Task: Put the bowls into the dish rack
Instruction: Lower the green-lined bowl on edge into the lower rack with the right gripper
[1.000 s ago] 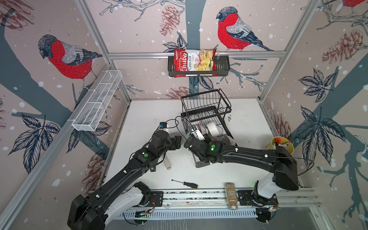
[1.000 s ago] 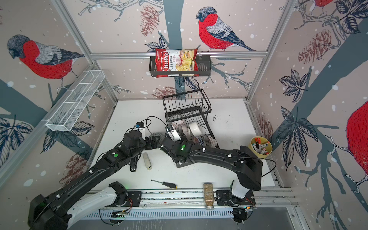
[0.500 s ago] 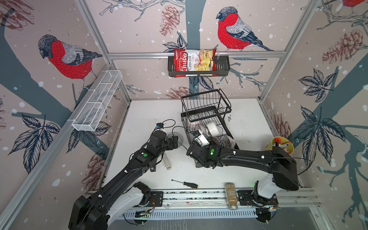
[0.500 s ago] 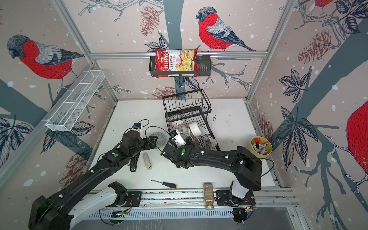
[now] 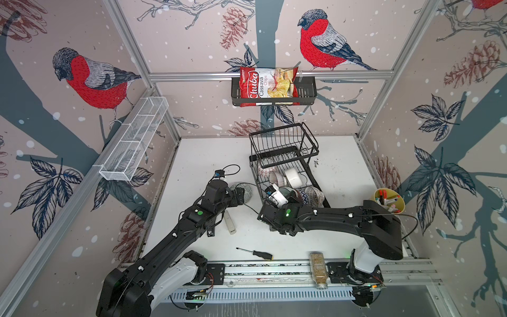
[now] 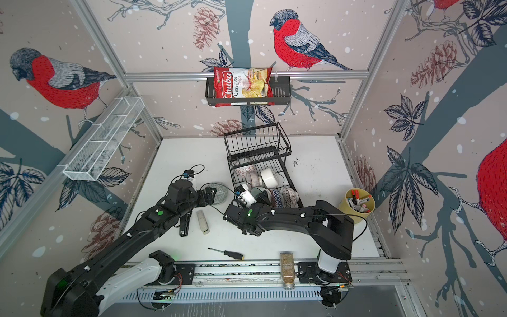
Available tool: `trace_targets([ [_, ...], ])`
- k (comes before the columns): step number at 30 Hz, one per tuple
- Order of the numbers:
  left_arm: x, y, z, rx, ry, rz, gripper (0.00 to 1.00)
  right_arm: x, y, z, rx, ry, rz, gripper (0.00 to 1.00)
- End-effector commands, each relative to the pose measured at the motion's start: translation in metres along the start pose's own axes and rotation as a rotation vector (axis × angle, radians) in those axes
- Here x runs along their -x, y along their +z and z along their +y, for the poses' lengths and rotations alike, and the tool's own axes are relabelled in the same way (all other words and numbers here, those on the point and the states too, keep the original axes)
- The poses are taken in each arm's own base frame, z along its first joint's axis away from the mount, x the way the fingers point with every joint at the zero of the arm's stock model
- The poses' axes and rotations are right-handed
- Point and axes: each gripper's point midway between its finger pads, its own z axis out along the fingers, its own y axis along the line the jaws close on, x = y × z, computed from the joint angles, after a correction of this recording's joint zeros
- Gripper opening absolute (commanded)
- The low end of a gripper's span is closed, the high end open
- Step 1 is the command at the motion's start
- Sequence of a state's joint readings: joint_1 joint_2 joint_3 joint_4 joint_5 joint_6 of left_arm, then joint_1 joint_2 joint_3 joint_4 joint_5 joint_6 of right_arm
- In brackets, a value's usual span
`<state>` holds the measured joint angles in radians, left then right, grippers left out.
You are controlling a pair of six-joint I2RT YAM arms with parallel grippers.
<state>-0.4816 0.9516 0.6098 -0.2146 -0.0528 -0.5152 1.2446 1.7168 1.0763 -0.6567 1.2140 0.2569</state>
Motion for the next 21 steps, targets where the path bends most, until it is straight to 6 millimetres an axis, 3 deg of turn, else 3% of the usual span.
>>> trace_targets([
  [1, 0.0089, -0.0002, -0.0053, -0.024, 0.012, -0.034, 0.89, -0.0015, 0.0014, -0.0113, -0.1, -0.045, -0.009, 0.0],
  [21, 0.0081, 0.0005, -0.0043, -0.024, 0.012, -0.03, 0.89, -0.0096, 0.0104, -0.014, -0.181, -0.095, 0.01, 0.0],
])
